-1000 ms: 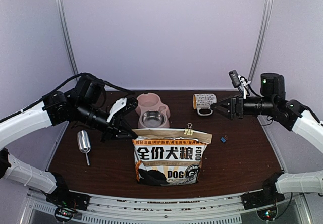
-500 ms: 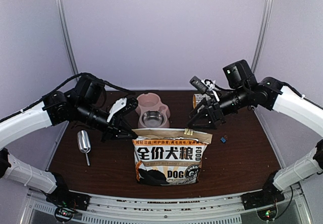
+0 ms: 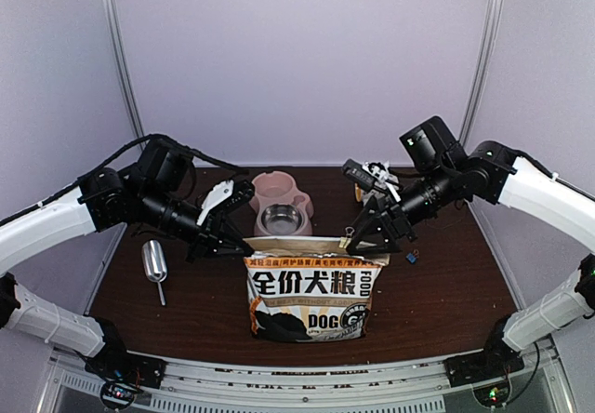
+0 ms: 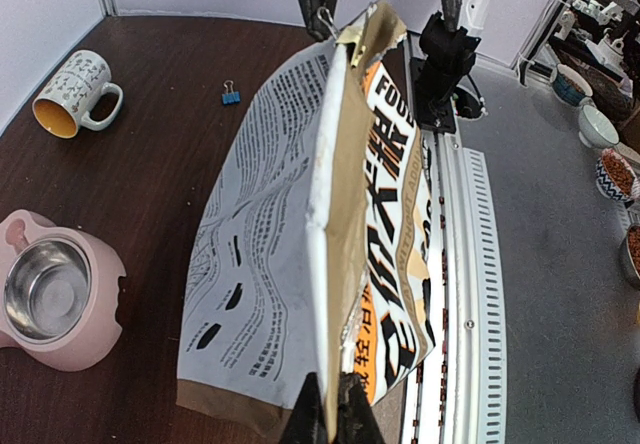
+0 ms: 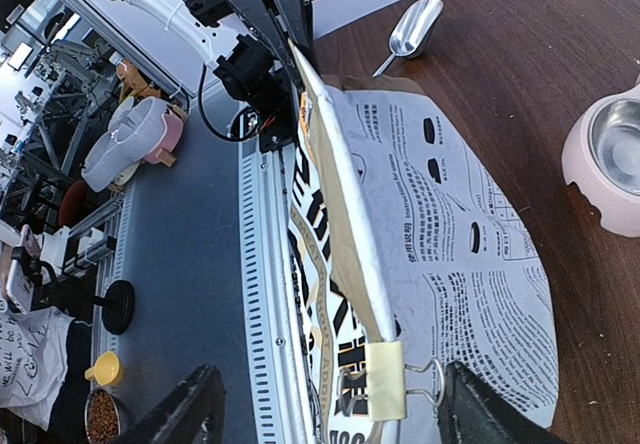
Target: Serve the pet food
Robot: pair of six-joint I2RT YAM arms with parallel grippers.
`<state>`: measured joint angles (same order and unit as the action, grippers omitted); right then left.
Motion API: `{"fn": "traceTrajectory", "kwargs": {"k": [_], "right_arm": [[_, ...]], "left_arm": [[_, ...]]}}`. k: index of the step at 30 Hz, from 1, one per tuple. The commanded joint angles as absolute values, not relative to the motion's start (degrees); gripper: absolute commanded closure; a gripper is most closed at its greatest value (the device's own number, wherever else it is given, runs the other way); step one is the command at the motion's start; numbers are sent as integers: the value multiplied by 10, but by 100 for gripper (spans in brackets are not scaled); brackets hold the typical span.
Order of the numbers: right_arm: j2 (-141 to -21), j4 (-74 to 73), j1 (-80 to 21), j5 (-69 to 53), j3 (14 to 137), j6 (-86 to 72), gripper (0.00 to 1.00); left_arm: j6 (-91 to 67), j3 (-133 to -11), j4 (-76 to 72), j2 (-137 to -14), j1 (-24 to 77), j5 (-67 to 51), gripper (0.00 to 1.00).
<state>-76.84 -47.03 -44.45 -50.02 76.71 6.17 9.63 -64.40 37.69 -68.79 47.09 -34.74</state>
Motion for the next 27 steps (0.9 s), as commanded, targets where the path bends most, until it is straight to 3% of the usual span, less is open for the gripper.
{"fn": "traceTrajectory", "kwargs": {"k": [1, 9, 23, 27], "right_arm": [[-768, -461, -449, -479, 789, 59, 31], [-771, -463, -451, -463, 797, 56, 43], [-779, -463, -458, -446, 805, 54, 52], [-779, -464, -459, -441, 806, 56, 59]], "left_arm": [[106, -654, 373, -697, 485, -357, 100], [106, -654, 373, -696, 485, -356, 100], [107, -654, 374, -697, 485, -357, 100], [107, -654, 374, -696, 485, -357, 100]]}}
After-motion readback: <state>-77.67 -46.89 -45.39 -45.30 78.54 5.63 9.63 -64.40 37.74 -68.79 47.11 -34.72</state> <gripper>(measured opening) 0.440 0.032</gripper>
